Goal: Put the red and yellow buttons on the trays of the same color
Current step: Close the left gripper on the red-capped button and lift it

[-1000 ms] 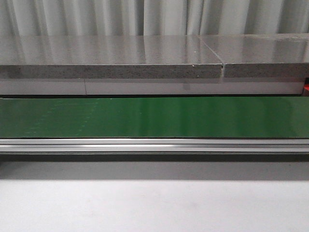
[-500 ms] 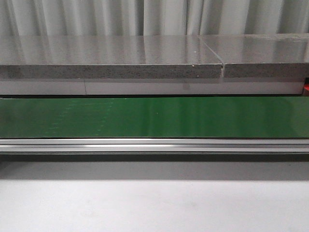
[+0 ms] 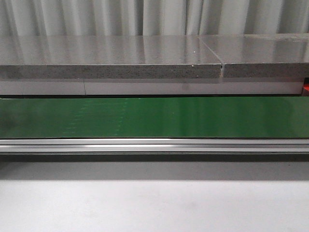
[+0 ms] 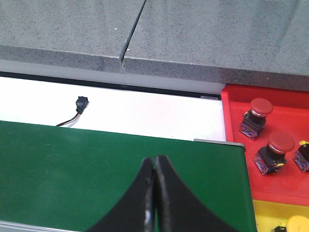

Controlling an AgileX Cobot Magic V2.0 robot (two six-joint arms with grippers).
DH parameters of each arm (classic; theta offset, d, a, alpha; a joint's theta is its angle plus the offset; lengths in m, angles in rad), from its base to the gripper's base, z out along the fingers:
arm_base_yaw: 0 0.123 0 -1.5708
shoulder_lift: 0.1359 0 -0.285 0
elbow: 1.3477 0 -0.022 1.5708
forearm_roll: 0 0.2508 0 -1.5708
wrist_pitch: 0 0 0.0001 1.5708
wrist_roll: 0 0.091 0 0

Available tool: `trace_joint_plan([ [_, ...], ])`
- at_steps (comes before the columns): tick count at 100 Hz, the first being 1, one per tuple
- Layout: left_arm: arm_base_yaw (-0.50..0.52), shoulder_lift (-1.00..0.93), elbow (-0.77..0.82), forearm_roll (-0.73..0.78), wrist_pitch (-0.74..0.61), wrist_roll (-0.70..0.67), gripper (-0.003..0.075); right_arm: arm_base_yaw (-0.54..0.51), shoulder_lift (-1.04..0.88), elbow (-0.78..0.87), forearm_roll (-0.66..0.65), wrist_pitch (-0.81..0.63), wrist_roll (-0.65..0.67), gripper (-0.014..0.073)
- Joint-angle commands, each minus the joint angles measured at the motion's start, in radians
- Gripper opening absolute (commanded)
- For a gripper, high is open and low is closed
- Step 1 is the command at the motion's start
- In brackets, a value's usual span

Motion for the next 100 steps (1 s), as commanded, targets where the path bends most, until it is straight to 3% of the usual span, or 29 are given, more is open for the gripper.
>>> trace_joint_plan([
  [1, -0.005, -0.042, -0.001, -0.001, -0.074, 0.0, -0.0018, 0.001, -0.005, -0.034, 0.016, -0.057, -0.007, -0.0067],
  [13, -0.005, -0.042, 0.028, -0.001, -0.084, 0.016, -0.0012, 0.001, -0.005, -0.034, 0.016, -0.057, -0.007, -0.0067],
  [24, -0.005, -0.042, 0.033, -0.001, -0.08, 0.017, 0.0078, 0.001, -0.005, -0.034, 0.016, -0.057, -0.007, -0.0067],
  [34, -0.005, -0.042, 0.033, -0.008, -0.08, 0.021, 0.0232, 0.001, -0.005, -0.034, 0.016, -0.056, -0.007, -0.0067],
  [46, -0.005, -0.042, 0.033, -0.032, -0.082, 0.046, 0.0507, 0.001, -0.005, -0.034, 0.016, -0.056, -0.007, -0.0067],
  [56, -0.005, -0.042, 0.033, -0.042, -0.082, 0.046, 0.0636, 0.001, -0.005, -0.034, 0.016, -0.056, -0.007, -0.0067],
  [100, 0.013, -0.106, -0.093, -0.057, -0.081, 0.046, 0.064, 0.001, -0.005, -0.034, 0.016, -0.056, -0.007, -0.0067],
])
